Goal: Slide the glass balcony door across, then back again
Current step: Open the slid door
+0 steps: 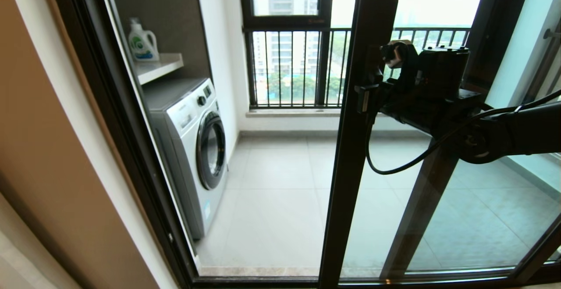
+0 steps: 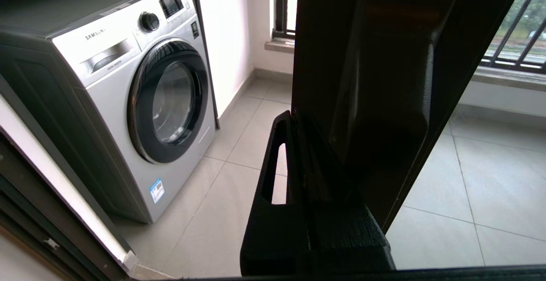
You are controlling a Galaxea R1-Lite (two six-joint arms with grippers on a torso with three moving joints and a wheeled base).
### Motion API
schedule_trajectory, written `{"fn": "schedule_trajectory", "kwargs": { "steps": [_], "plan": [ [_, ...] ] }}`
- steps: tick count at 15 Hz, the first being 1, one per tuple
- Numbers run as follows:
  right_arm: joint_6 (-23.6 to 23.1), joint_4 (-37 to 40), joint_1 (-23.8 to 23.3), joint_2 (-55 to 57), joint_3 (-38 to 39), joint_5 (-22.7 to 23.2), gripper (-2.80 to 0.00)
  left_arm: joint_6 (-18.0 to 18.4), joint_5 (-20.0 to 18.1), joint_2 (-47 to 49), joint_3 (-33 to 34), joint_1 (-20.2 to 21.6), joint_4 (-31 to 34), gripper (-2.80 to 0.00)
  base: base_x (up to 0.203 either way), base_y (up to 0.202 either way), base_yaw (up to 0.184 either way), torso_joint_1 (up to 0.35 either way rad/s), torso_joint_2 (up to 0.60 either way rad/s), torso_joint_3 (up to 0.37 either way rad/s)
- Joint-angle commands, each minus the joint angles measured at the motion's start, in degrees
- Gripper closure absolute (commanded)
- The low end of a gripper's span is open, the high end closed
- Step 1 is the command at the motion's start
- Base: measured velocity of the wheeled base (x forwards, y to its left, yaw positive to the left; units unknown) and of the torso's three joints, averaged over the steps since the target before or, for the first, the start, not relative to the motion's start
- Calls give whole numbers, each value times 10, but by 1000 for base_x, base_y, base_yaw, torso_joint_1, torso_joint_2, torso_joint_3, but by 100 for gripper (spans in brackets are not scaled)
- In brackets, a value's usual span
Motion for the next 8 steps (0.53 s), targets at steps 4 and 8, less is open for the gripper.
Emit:
{"fn": "schedule_trajectory", "kwargs": {
  "steps": [4, 8],
  "plan": [
    [-2, -46, -29, -10, 31, -5, 0, 0, 0, 1, 0, 0, 0, 0, 0, 0, 0, 0, 0, 0],
    [-1, -47, -43, -32, 51, -3, 0, 0, 0, 1, 0, 0, 0, 0, 0, 0, 0, 0, 0, 0]
  ]
}}
